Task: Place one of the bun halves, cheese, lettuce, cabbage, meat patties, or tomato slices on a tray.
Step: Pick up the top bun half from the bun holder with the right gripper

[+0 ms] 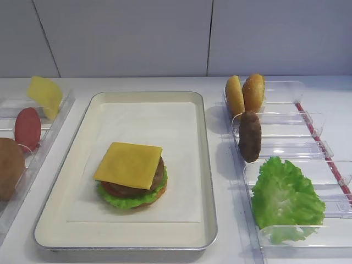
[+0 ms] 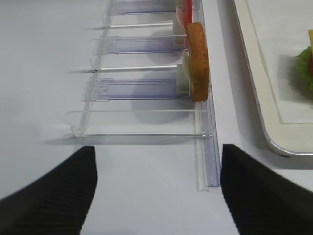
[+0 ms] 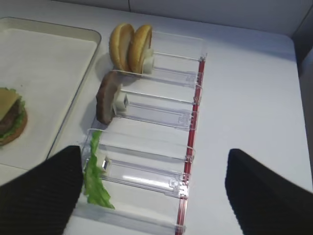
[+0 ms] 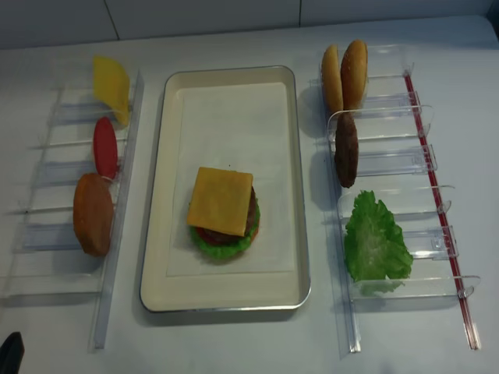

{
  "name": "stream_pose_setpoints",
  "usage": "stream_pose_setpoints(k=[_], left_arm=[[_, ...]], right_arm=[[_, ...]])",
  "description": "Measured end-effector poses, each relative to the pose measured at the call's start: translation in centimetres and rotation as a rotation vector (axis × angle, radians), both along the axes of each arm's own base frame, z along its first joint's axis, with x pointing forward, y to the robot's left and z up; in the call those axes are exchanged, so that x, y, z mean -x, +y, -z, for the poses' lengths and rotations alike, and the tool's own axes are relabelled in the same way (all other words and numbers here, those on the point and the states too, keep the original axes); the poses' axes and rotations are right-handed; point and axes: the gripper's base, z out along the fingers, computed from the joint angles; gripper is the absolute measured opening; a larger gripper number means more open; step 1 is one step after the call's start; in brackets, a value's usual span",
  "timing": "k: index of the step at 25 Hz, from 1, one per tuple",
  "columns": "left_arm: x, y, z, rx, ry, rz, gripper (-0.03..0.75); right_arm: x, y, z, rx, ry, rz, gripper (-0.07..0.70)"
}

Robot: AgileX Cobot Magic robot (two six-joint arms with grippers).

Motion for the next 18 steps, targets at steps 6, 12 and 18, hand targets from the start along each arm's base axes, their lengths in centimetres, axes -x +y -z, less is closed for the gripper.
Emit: stream_pose_setpoints(k=[6,12,18], left_arm=[[0.0,0.2,0.0,-0.016,0.001,-0.011,0.511],[0.0,0.2,0.0,-0.016,0.001,-0.01,0.511],[0.0,0.2,0.0,-0.016,0.001,-0.01,0.511]], right_arm=[[-5.8,1.1,-2.4,-0.101,0.096,-0.104,0.598],[-11.8,2.6,-2.3,-0.225,0.21,-0.261,0.598],[-16.6,5.4,-1.7,-0.213,0.28,-0.369,0.598]])
